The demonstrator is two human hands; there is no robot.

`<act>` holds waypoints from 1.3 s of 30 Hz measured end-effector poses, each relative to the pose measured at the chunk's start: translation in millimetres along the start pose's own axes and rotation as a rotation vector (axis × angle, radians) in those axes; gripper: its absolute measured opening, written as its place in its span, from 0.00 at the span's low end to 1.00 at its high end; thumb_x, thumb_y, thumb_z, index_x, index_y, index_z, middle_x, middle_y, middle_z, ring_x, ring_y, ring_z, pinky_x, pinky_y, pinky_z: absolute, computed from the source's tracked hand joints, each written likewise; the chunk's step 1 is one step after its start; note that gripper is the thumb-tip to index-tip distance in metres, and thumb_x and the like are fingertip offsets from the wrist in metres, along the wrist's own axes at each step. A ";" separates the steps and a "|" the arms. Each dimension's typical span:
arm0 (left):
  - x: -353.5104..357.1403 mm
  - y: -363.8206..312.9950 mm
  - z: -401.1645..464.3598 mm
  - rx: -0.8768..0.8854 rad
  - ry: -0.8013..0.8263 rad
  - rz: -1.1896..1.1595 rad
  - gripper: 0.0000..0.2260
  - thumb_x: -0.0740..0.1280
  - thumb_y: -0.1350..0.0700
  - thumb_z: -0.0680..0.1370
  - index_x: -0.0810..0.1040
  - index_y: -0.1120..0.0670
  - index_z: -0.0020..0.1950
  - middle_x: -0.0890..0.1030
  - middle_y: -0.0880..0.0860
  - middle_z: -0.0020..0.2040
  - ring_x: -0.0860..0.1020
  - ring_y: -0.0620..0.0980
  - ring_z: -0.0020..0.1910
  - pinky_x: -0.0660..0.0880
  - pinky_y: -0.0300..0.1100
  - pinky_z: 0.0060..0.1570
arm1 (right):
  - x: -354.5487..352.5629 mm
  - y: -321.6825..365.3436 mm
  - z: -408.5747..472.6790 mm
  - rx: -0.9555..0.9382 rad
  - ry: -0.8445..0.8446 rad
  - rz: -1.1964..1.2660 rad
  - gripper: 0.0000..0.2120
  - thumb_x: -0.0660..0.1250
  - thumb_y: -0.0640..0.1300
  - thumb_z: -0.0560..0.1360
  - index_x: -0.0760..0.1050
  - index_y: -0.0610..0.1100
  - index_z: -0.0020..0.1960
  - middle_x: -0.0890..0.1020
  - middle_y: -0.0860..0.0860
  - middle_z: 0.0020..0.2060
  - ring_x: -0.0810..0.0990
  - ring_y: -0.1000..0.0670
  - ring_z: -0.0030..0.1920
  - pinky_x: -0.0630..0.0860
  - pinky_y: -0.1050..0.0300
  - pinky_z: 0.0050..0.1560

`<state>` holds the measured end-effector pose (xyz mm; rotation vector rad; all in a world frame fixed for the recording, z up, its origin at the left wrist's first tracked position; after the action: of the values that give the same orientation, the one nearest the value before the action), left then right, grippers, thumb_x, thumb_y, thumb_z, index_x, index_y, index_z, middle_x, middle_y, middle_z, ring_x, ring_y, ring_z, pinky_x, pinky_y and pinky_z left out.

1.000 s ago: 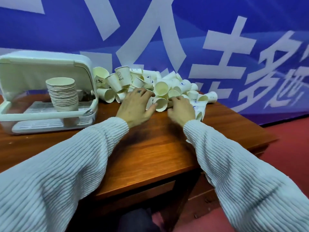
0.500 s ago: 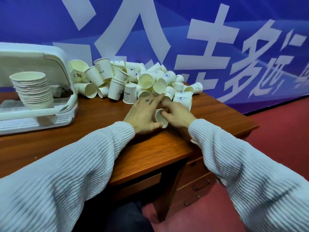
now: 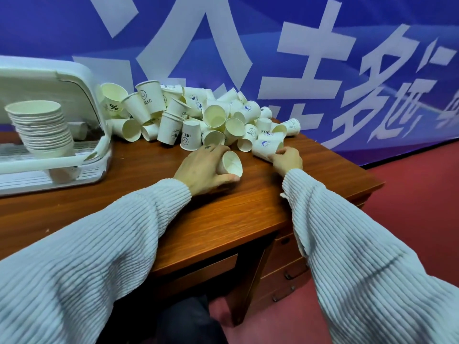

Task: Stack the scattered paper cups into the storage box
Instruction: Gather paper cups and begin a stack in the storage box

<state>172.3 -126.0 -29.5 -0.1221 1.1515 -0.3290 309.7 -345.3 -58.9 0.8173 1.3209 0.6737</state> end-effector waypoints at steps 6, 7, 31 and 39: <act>-13.5 17.7 -6.3 -0.062 -0.010 0.020 0.39 0.77 0.39 0.72 0.65 0.51 0.77 0.79 0.55 0.67 0.78 0.58 0.65 0.76 0.55 0.60 | -11.3 16.3 -9.3 -0.139 -0.110 0.025 0.06 0.67 0.48 0.77 0.79 0.48 0.53 0.83 0.51 0.50 0.80 0.47 0.51 0.71 0.54 0.46; -17.5 19.9 -7.5 -0.074 -0.026 -0.007 0.39 0.76 0.40 0.72 0.65 0.51 0.77 0.79 0.55 0.67 0.77 0.58 0.65 0.75 0.55 0.61 | -10.9 19.5 -11.8 -0.144 -0.104 0.019 0.08 0.68 0.50 0.76 0.77 0.49 0.52 0.82 0.51 0.50 0.80 0.47 0.52 0.71 0.53 0.46; -127.7 78.5 -72.7 -0.221 -0.347 -0.035 0.40 0.73 0.43 0.75 0.59 0.53 0.80 0.71 0.57 0.75 0.73 0.60 0.70 0.74 0.57 0.63 | 90.6 159.1 -105.0 -0.724 0.161 -0.237 0.12 0.55 0.50 0.83 0.73 0.45 0.57 0.81 0.45 0.48 0.77 0.40 0.51 0.69 0.48 0.47; -245.7 151.8 -157.2 -0.430 -0.778 -0.160 0.36 0.74 0.48 0.74 0.62 0.53 0.78 0.73 0.54 0.71 0.73 0.53 0.68 0.72 0.52 0.68 | 141.8 300.1 -173.0 -0.765 0.303 0.220 0.10 0.62 0.43 0.77 0.80 0.48 0.41 0.84 0.50 0.35 0.80 0.53 0.33 0.75 0.53 0.38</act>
<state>-31.3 107.0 81.7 -0.6634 0.4217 -0.1416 166.5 -38.4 100.6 0.2339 1.1045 1.4076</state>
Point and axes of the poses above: each hand's wrist, its own z-axis towards the middle knuckle, its own x-axis out of the palm, y = z × x, the point moved 9 cm from there along z, towards the middle knuckle
